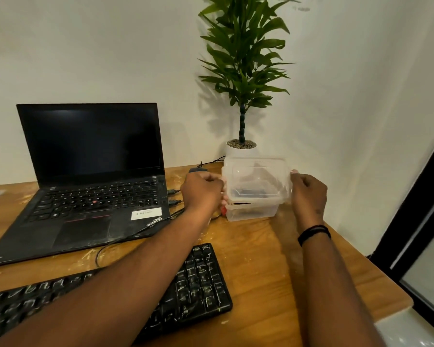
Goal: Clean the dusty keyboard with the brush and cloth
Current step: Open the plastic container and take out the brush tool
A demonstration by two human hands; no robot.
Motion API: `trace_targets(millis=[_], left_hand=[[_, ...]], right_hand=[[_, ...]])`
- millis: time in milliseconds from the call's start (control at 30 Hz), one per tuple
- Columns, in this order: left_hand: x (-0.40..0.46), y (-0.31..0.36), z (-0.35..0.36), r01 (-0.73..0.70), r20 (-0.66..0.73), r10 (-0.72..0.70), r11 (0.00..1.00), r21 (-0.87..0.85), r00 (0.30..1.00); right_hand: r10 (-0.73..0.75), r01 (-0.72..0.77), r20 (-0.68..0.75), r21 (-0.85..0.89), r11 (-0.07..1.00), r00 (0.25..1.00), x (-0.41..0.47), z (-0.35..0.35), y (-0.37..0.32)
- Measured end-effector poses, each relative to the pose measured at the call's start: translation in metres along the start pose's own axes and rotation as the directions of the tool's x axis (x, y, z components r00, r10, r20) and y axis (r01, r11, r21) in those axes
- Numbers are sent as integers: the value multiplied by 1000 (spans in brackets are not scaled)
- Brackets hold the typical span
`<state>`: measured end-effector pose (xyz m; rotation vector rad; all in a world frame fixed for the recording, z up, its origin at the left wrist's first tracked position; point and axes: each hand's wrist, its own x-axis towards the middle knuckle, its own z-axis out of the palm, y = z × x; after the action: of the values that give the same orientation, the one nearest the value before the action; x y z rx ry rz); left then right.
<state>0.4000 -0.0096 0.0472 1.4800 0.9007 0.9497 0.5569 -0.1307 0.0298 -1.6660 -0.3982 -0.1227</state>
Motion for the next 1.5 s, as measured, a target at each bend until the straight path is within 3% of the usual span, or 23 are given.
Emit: trace_targets(millis=[133,267,400,667,900,1100,1200,1300,1367,1500], left_hand=[[-34,18,-15,38,106,-27,995,-97,994],[-68,15,-25,92,185,-67,987,-128,980],[-93,-2,-26,47,210,-50,999,23,976],[-106,-29,-10,-82,239,-33,885,458,970],[-103,-37,-2,-192,285,5,751,632,959],[-82,-32,-6,-250,316,36,699,670,948],[-53,-22,-6,-308,244,193,685,660,950],[-28,-19,-1,-354,237,263,734,579,935],[-14,-21,5,-401,268,301,746,532,915],[16,-22,17,-486,346,343,668,564,873]], right_hand=[[102,-105,25,181,978,994,-27,-30,1],[244,-271,147,202,941,959,-52,-61,4],[314,-333,151,126,934,937,-69,-83,16],[142,-123,45,-287,950,989,-96,-98,28],[31,-31,-6,-415,909,1000,-104,-91,34],[-33,22,-8,-590,807,999,-94,-83,32],[-134,140,49,-534,834,990,-78,-68,20],[-216,260,152,-410,874,965,-53,-43,4],[-211,272,208,-334,902,955,-36,-24,-9],[-170,248,273,-280,928,947,-10,7,-18]])
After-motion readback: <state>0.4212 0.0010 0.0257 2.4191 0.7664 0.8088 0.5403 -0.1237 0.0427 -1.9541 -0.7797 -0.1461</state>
